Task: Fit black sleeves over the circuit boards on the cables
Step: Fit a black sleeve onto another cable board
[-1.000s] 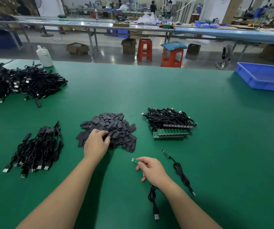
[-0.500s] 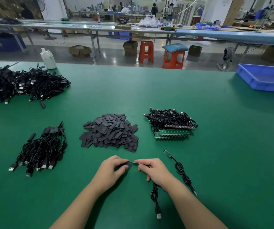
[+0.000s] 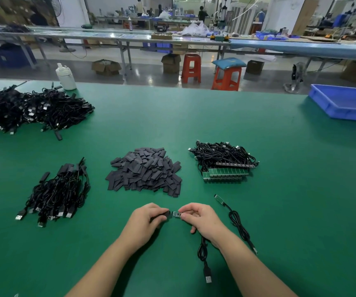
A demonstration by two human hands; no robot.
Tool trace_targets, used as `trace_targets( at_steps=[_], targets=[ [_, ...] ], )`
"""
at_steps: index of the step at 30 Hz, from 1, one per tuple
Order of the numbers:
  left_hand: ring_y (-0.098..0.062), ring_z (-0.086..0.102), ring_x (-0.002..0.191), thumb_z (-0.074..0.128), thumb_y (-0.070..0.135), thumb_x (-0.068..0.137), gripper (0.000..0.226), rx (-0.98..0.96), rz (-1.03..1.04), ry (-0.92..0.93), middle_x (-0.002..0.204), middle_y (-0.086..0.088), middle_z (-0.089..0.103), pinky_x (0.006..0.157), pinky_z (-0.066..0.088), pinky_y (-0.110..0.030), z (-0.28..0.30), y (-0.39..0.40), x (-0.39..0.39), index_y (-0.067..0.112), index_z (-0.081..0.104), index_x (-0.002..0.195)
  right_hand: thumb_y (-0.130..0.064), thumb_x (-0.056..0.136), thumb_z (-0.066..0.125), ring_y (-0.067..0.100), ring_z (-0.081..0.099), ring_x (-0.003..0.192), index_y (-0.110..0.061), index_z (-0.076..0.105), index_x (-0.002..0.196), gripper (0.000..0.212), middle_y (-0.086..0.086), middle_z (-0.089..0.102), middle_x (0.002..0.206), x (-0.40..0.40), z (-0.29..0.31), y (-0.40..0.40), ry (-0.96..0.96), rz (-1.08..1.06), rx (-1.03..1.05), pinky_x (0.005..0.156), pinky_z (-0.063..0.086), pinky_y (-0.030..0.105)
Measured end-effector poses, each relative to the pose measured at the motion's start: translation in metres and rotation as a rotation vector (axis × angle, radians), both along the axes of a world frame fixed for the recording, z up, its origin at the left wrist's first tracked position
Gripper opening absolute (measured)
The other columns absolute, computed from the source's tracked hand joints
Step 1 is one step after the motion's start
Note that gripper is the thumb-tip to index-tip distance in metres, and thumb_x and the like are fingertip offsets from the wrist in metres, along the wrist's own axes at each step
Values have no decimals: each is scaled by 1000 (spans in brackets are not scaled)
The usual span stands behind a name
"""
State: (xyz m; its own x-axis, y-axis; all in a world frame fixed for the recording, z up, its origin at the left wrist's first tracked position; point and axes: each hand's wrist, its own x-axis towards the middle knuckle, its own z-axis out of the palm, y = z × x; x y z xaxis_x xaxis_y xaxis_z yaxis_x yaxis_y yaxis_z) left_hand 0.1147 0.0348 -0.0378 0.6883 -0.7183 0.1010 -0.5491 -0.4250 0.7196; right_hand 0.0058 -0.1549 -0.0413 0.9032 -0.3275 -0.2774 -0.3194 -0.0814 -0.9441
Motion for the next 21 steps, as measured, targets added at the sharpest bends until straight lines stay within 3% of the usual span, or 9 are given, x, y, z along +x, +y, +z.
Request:
trace_targets(
  at_steps=[3,7,15,21],
  targets=[
    [3,59,88,67,26,92,22,49,-18,-101,98,21,62,85,48,-21,1,-1,-2,28,73,113,-11,90,70,1,56,60,-23,76,94,14,-12,67,72,0,0,1,-15,9,3,54,50,22],
    [-2,60,90,65,29,93,25,63,-37,-187,103,19,62,83,48,-21,4,-3,-7,28,71,117,-11,91,70,0,54,58,-23,75,95,13,-14,66,70,-1,0,1,-20,19,2,54,50,22],
    [-17,63,95,52,28,100,29,195,-152,-346,113,8,61,83,50,-32,11,-3,-7,26,63,127,-11,90,70,7,60,69,-27,76,90,18,-5,70,82,-1,-1,2,-17,10,-6,54,49,22],
    [-23,63,95,53,24,99,32,205,-191,-441,111,1,63,79,51,-33,14,-4,-10,20,62,129,-14,89,71,16,61,71,-34,77,86,21,-5,73,83,-1,-3,2,-10,-9,-19,55,50,25]
  ],
)
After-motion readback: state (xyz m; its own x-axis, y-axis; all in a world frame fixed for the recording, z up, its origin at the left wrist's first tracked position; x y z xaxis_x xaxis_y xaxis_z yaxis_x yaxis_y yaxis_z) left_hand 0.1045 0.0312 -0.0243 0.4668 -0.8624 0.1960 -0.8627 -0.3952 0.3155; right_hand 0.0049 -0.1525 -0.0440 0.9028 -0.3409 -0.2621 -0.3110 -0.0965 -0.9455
